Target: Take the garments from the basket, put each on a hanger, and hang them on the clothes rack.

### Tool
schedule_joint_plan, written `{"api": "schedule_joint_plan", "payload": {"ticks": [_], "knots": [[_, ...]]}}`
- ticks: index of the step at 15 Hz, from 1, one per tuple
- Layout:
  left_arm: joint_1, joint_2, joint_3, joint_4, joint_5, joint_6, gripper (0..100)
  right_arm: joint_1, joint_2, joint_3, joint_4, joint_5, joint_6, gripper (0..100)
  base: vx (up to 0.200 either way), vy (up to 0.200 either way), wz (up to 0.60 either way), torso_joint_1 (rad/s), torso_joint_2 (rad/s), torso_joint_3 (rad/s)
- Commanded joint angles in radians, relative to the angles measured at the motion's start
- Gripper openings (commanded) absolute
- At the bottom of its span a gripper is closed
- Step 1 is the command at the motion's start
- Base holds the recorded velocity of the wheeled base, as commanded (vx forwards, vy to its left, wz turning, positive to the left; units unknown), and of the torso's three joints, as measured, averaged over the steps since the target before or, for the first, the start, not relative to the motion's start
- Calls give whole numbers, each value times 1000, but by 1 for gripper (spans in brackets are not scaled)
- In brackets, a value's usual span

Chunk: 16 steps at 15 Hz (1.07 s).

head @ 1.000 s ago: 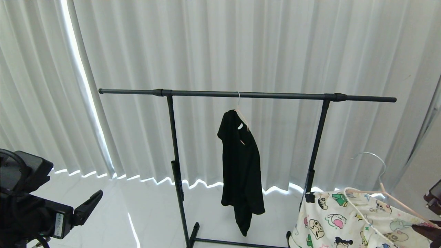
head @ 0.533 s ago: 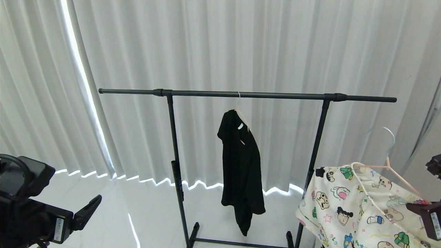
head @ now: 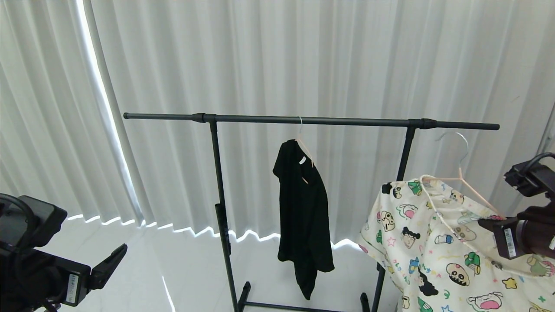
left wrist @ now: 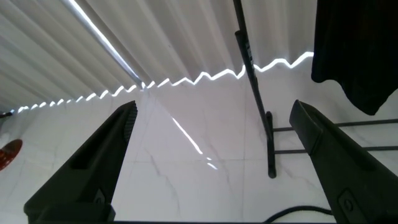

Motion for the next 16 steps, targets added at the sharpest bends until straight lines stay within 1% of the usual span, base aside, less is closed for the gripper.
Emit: {"api": "schedule_joint_plan", "payload": {"ticks": [1,3,6,10,16], "knots": [[-2,-1,1,0,-1,0,100,22,56,-40,-3,1,0,0,200,0,0,-17,-2,12],[-2,-4,4,0,-1,0,100,59,78,-72,-16,5,2,0,200,0,0,5,10,0],[-3,-9,3,0,-1,2,100,98,130,-120,-80,4,0,0,200,0,0,5,5,2],[-5,-15,4,0,-3,2,100,119,165,-175,-86,4,0,0,200,0,0,4,7,5],[-7,-18,4,0,-3,2,100,121,213,-189,-86,4,-3,0,200,0,0,4,5,2]]}}
